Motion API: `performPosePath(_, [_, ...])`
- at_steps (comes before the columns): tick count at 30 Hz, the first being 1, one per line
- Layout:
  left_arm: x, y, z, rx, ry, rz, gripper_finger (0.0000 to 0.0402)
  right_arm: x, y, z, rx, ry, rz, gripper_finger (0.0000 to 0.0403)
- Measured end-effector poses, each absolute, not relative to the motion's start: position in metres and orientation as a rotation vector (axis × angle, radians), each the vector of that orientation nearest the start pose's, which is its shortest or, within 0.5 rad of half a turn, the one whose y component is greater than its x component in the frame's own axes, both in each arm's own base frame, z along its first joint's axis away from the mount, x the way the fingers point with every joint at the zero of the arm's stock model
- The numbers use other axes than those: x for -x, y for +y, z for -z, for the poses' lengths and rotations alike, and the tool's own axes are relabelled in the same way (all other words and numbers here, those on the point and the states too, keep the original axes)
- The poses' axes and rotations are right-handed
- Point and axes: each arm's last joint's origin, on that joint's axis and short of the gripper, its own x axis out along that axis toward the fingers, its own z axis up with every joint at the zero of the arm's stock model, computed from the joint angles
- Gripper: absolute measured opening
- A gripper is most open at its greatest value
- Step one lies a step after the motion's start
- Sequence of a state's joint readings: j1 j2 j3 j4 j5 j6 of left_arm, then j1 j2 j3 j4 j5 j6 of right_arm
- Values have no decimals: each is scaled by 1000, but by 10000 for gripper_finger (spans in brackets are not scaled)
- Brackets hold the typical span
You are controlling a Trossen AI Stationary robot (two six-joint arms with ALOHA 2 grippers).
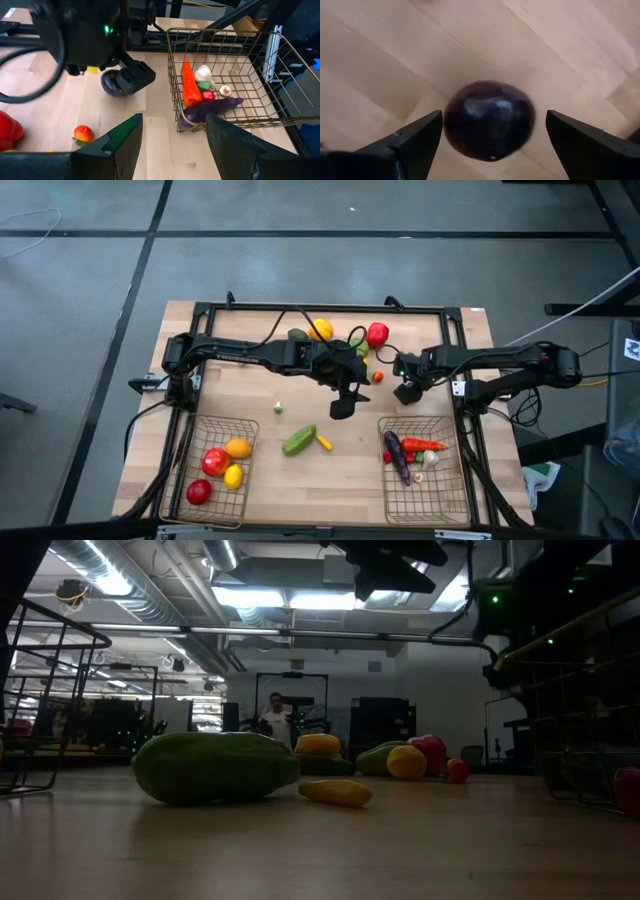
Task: Sort produce into baskets
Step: Put the purple onion into the right wire basket
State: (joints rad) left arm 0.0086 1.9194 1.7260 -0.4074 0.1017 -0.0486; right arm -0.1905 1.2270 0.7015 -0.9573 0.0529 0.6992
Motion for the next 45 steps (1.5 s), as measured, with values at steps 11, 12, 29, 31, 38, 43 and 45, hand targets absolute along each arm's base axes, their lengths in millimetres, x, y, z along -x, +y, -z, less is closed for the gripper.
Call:
performPosePath(11, [-442,1,-309,78,602,77,214,-169,-34,-169,-674,1403,712,351])
performPosePath(12, [-442,1,-309,78,602,77,214,-169,-34,-169,-674,1403,711,351])
performPosePath(29, [-442,1,-309,77,602,76,214,-169,-34,-169,-675,1404,711,295])
performPosePath(31, [-442,1,-309,77,602,76,214,-169,-34,-169,-675,1404,710,297])
performPosePath(38, [-442,12,-309,85,601,51,214,-179,-35,-183,-667,1363,677,293])
performPosePath(43, [-441,27,-309,95,599,18,214,-189,-37,-200,-669,1306,644,293])
performPosePath(45, [-439,35,-311,99,598,2,214,-193,-37,-208,-673,1287,605,293])
